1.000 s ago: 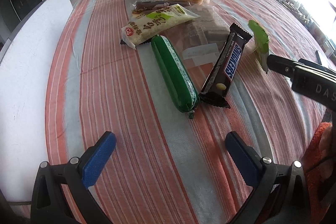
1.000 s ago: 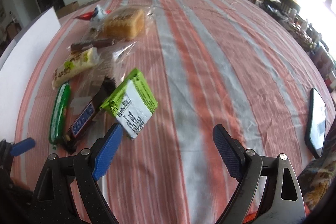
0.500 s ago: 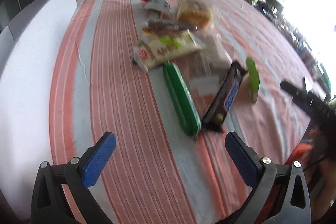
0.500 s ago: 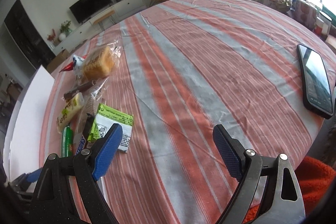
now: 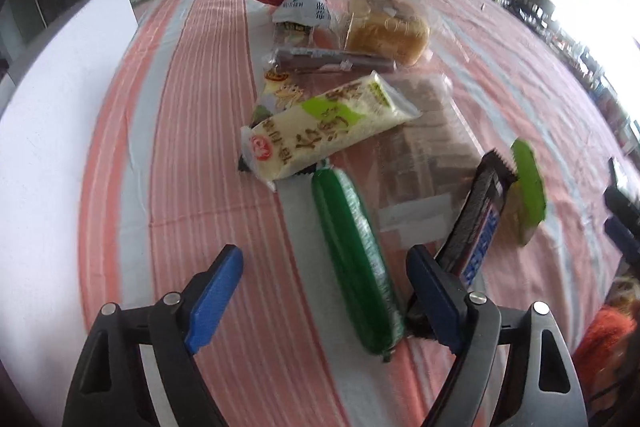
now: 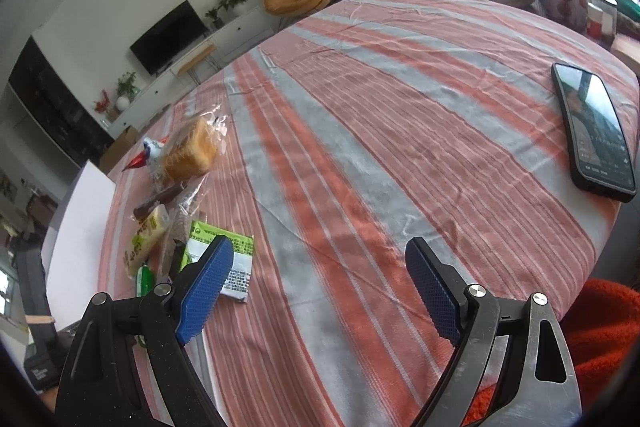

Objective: Organize snacks
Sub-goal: 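Move the left tool to the green sausage while the right tool approaches the green packet, then close the left gripper on the green sausage while the right grips the green packet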

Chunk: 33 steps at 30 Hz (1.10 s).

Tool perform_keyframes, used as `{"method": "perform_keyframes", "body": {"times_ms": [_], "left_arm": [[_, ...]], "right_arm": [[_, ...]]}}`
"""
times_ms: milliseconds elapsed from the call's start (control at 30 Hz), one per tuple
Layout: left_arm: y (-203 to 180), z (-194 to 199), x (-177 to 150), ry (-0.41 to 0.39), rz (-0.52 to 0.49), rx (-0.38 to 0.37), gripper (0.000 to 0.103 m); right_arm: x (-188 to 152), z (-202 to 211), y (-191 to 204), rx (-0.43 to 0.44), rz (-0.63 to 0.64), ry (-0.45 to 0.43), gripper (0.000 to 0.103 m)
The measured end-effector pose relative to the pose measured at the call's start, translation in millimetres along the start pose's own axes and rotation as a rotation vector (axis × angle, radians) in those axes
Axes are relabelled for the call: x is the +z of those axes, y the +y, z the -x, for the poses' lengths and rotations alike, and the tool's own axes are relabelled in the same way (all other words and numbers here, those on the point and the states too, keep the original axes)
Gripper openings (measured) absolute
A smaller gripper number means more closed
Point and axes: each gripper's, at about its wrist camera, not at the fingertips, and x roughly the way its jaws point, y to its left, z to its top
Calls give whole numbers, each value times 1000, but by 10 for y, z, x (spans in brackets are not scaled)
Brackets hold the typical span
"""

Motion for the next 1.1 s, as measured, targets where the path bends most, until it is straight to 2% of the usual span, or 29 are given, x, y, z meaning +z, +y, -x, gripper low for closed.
{"method": "perform_keyframes", "body": {"times_ms": [133,200,300,433,467,500,567,633,667,700,833,933,1033,1100], "left_arm": [[82,71,-86,-2,-38,3,67],[148,102,-123,-4,-51,12,52],[222,135,-122,-3,-47,11,40],[208,102,-55,2,-68,-8,41],[200,89,-38,1,-79,-6,44],[159,60,-14,0,-89,-3,48],[125,46,5,-16,-118,9,48],[96,51,14,-22,-137,9,41],[95,59,5,-24,-139,-10,27],[86,65,-11,-27,-139,-10,25],[160,129,-113,-41,-96,-41,23],[306,192,-180,-33,-33,-91,23],[432,247,-254,-30,5,-109,23],[496,271,-296,-25,27,-123,23]], "right_arm": [[10,17,-75,23,-48,-7,90],[12,34,-110,32,-70,-12,90],[19,20,-160,43,-103,-6,90],[18,-3,-206,70,-130,9,90],[14,2,-208,80,-130,9,90],[13,3,-200,98,-125,12,90],[5,-8,-161,150,-103,33,90],[-9,-28,-76,194,-57,60,90],[-18,-25,-18,204,-26,65,90],[-32,-15,63,208,18,69,90],[-100,-57,352,199,179,130,90],[-171,-231,550,157,305,247,90],[-301,-425,769,79,462,336,90],[-365,-545,931,-14,580,334,90]]}}
